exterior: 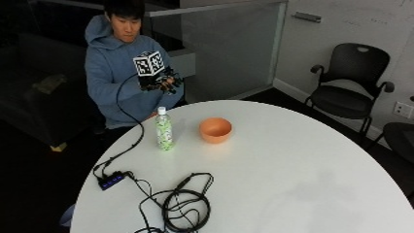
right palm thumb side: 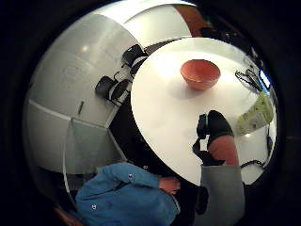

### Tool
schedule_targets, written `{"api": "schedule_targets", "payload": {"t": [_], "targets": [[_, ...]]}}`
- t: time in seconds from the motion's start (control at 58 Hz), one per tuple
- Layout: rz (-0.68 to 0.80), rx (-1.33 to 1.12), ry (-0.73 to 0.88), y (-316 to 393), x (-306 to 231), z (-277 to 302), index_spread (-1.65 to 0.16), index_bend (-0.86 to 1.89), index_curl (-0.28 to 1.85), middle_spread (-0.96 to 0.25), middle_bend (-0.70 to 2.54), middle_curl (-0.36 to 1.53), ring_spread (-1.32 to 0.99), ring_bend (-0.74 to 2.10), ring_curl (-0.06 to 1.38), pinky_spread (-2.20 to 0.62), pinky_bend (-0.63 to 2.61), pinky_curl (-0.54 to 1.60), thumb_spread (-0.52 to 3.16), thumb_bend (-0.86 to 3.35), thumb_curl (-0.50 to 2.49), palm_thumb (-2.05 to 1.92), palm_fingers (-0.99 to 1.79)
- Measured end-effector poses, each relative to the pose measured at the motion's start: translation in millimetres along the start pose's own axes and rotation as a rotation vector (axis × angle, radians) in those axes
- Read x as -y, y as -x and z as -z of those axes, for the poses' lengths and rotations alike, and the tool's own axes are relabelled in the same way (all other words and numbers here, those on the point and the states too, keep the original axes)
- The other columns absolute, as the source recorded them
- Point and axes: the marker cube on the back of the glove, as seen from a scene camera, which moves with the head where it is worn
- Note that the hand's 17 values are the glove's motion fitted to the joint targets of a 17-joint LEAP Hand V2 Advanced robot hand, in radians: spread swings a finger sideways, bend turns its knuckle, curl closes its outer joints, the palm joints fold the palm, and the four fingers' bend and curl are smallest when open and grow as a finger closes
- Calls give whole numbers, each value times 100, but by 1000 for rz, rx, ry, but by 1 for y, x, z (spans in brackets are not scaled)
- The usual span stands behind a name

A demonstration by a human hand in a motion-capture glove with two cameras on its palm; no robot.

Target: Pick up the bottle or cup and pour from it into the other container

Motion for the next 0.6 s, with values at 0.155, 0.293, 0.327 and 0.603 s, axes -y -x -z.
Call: {"api": "schedule_targets", "payload": {"t": [0.155,0.293,0.327,0.603], "targets": [[-15,-11,-45,-13,-7,7,-27,18,18,2,17,11,13,33,15,17,44,15,62,38,24,74,39],[-34,-13,-79,-30,-15,15,-31,15,21,2,17,15,15,36,19,20,48,19,77,30,30,76,33],[-39,-4,-87,-36,-17,18,-33,14,21,2,17,16,15,37,19,20,50,19,79,27,31,75,31],[-102,77,-187,-89,-37,29,-37,11,19,1,19,22,17,44,24,23,61,24,92,5,35,67,11]]}}
